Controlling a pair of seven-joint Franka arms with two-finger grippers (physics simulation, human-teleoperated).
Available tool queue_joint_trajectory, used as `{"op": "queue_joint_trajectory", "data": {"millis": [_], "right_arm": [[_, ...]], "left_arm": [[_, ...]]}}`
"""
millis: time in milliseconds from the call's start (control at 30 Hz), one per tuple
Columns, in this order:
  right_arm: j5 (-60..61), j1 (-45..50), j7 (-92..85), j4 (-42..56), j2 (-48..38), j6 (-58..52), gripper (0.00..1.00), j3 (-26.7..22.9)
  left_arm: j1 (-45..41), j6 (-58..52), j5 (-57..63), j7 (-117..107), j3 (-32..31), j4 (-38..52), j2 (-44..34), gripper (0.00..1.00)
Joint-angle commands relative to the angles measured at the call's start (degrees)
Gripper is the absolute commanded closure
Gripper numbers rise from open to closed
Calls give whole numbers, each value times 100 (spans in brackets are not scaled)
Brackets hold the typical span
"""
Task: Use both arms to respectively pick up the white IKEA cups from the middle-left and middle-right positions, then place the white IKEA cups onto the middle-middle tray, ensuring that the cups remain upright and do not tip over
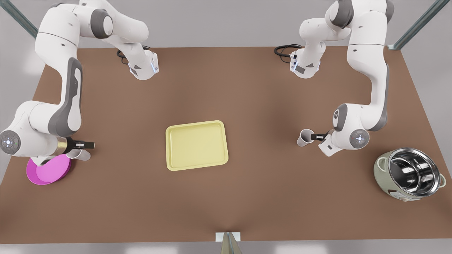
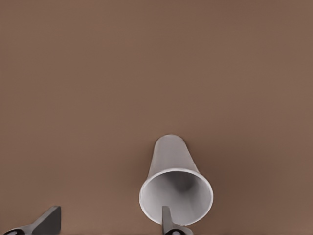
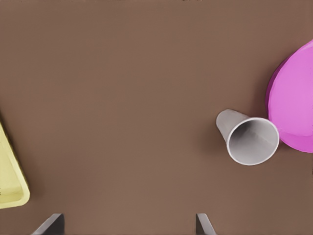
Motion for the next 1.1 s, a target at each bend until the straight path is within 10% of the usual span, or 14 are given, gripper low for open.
{"op": "queue_joint_trajectory", "data": {"millis": [0,300,333,367,500,767,1067], "right_arm": [[125,-231,-977,19,105,654,0,-2],[-15,-776,-1627,124,526,1867,0,-37],[-24,-846,-1846,115,553,1937,0,-72],[-24,-952,-2119,89,605,2105,0,-81],[2,-1198,-2436,-245,632,2448,0,-81],[46,-1277,-2586,-1502,140,3318,0,-81],[81,-1365,-2805,-1748,315,3256,0,-81]], "left_arm": [[7,729,-16,-119,-1,-285,-12,0],[-19,1697,-183,-119,-9,-997,23,0],[-28,1706,-183,-119,-9,-997,32,6],[-37,1706,-192,-119,-9,-997,40,34],[-46,1697,-579,-119,-9,-997,49,68],[-256,1196,-693,-162,-18,-927,-434,79],[-1591,352,-641,-5549,-1644,3554,2069,79]]}}
